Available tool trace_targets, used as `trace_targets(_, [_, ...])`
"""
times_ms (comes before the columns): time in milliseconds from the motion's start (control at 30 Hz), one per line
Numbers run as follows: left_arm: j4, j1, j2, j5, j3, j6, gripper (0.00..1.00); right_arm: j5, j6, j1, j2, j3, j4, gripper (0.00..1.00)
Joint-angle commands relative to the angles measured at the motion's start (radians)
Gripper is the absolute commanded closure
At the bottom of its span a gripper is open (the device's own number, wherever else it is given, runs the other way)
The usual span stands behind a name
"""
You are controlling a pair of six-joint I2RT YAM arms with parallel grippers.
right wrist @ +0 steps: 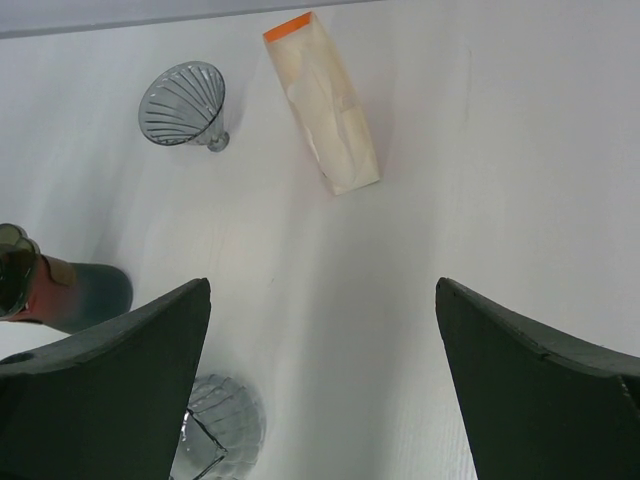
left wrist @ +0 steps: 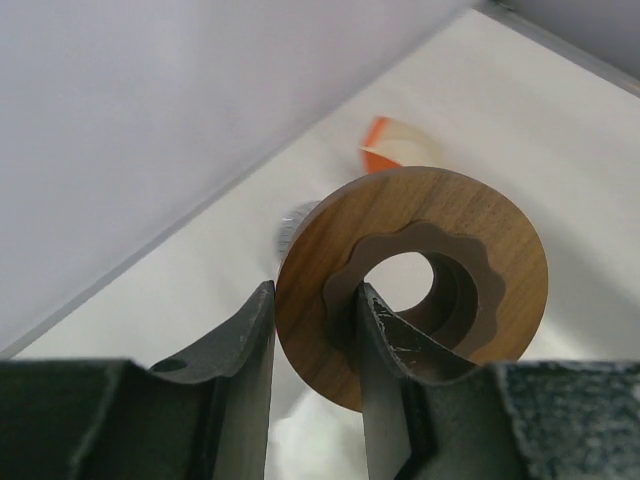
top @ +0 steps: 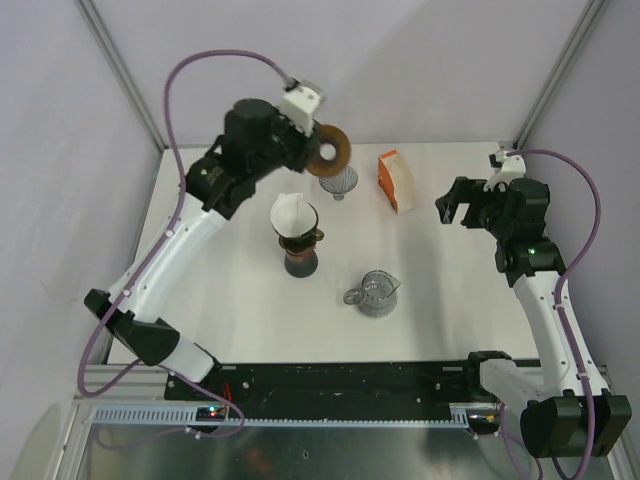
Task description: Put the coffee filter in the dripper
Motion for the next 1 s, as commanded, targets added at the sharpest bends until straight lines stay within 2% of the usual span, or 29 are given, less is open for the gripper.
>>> trace_targets(0, [-0.112,-0.138,0.001,0.084,-0.002,0.028,1.0,0.036,-0.005,-0.008,-0.02,0.003,0.006,0.01])
trace_targets(167, [-0.154,-0.296,0.071,0.143,-0.058,0.048,1.0,0.036,-0.007,-0.015,-0.017,0.003,-0.003,0.01])
trace_targets(333, [-0.175,-0.353,0.163,0.218,-0.078,0.045,1.0,0.024,-0.013,-0.015,-0.022,0.003,0.0,0.01])
trace_targets(667, [-0.189,-0.369,0.312,0.284,-0.087,0.046,1.0,0.013,-0.017,-0.015,-0.015,0.002,0.004,0.01])
trace_targets(967, [-0.19,-0.38,0.393,0.274,-0.118,0.038,1.0,0.01,-0.018,-0.045,-0.012,0.002,-0.002,0.01])
